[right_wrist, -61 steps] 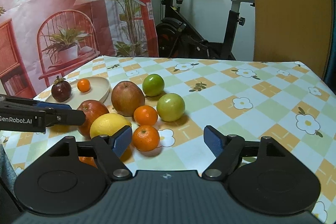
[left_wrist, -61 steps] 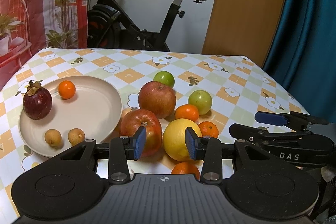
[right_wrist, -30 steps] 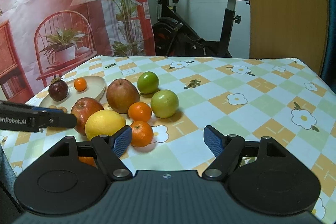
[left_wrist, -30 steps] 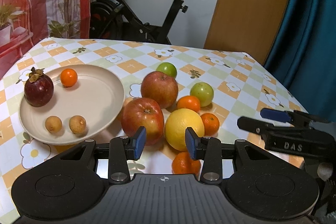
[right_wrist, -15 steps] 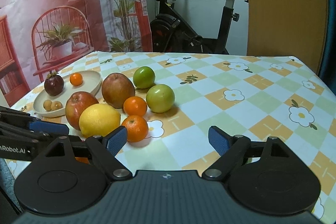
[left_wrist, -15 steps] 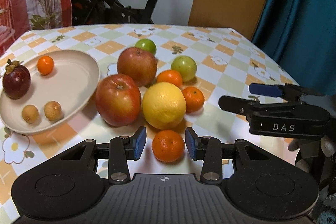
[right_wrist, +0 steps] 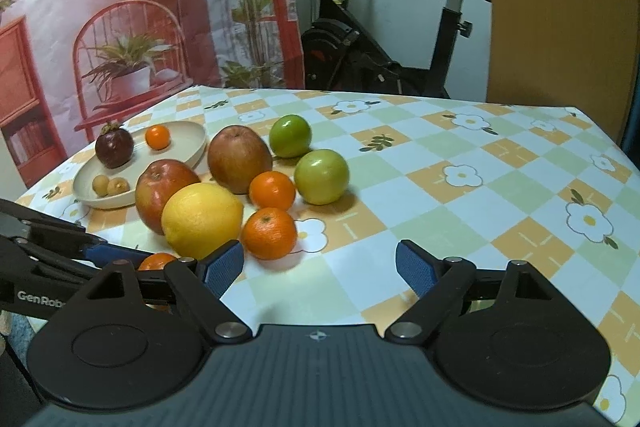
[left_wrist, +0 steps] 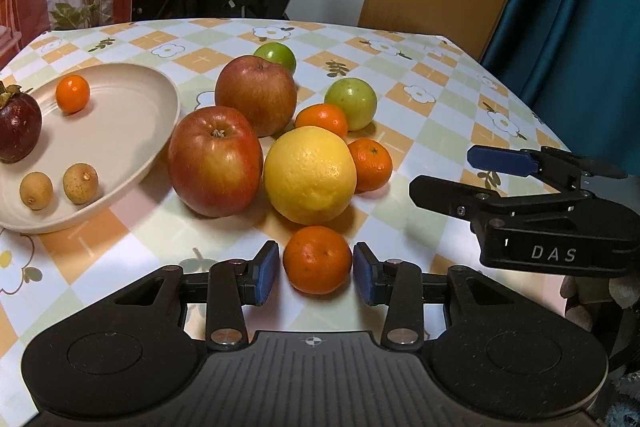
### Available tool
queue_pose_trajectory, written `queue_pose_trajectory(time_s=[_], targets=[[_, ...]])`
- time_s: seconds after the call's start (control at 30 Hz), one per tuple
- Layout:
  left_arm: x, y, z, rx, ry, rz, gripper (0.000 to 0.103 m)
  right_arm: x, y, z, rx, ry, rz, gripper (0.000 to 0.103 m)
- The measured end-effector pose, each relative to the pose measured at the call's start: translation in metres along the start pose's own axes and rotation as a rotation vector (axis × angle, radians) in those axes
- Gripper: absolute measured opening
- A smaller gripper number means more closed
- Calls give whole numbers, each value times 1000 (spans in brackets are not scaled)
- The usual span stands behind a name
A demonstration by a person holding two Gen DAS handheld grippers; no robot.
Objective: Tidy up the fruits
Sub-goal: 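Move the right tool toward a tangerine beside the lemon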
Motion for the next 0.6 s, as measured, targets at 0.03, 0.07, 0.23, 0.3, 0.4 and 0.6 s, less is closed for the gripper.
queue_pose_trajectory(time_s=[0.03, 0.07, 0.23, 0.3, 0.4, 0.6], targets=[[0, 1, 0, -2, 3, 1, 39, 0, -1, 0, 4, -1, -5, 84], [0, 1, 0, 5, 4, 6, 39, -1, -2, 1, 9, -1, -9, 83], [3, 1, -4, 11, 23, 8, 38, 1, -7, 4, 42, -2, -33, 65], [4, 1, -5, 12, 27, 9, 38, 2, -9, 9, 50, -10, -69, 54], [5, 0, -6, 15, 33, 5, 38, 5, -11, 18, 72, -27, -90, 52], [4, 0, -6, 14, 37, -2, 38, 6, -18, 33, 122, -68, -150, 52]])
Point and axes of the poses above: each gripper's, at about its wrist camera, not at the fingertips, and z roughly the way its jaws point, y to its right, x to its top, the point moved 7 cm from there along z, roughly the way its jaws point, and after that the axes turned 1 degree about x, right-handed, at the moved point
